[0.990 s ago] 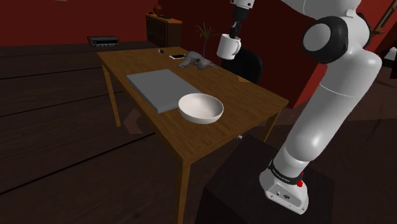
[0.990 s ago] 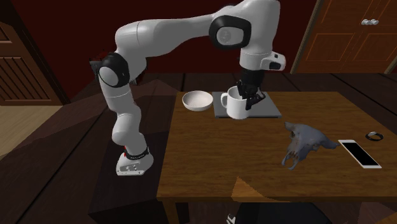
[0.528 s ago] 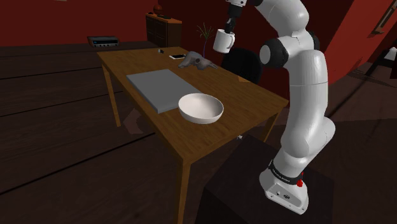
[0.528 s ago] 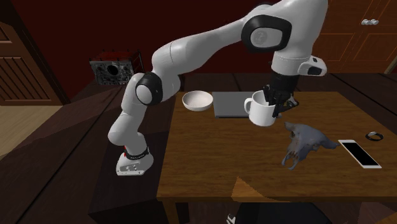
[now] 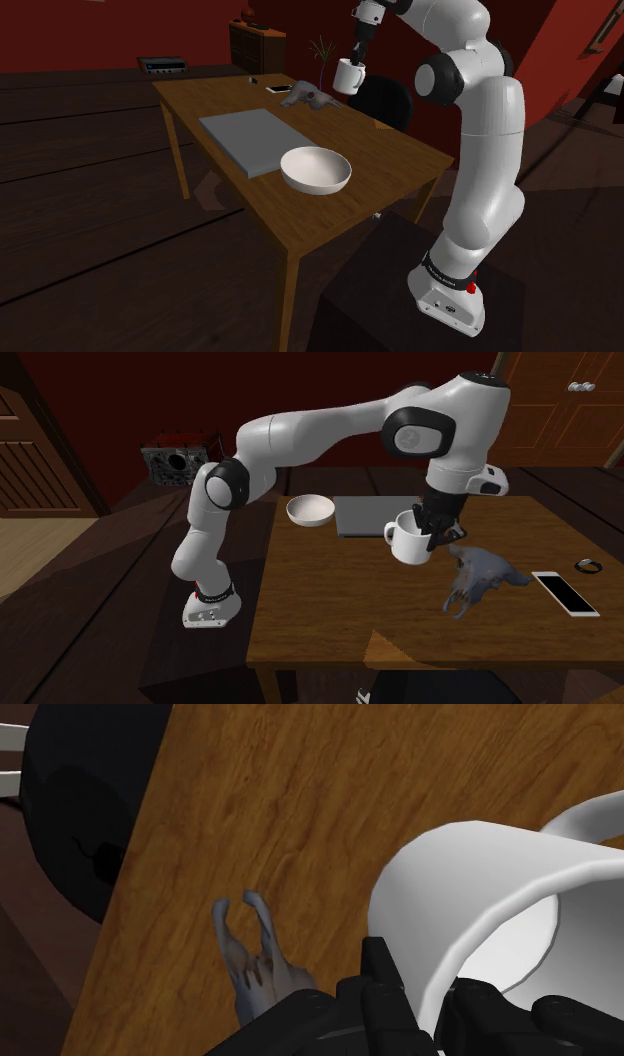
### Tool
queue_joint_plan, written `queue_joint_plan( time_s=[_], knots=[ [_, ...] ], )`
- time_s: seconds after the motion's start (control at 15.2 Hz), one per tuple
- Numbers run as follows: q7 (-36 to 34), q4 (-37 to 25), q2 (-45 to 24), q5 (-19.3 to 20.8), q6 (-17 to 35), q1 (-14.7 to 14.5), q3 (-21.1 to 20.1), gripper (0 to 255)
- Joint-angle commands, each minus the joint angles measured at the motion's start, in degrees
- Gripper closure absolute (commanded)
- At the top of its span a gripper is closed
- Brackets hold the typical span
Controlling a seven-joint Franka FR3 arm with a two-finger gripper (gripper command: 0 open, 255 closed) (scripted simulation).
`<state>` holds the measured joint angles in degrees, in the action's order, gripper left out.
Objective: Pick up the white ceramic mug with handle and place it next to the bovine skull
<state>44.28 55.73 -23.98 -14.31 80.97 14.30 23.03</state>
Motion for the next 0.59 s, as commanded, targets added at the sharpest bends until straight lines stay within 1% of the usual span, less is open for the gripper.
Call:
queue_joint_plan(
  time_s=[0.0,0.53],
  knots=[
    [0.16,3.57,1.18,0.51,2.48,-0.77,0.08,255],
    [0.58,15.24,4.71,1.96,10.71,-2.89,0.14,255]
  ],
)
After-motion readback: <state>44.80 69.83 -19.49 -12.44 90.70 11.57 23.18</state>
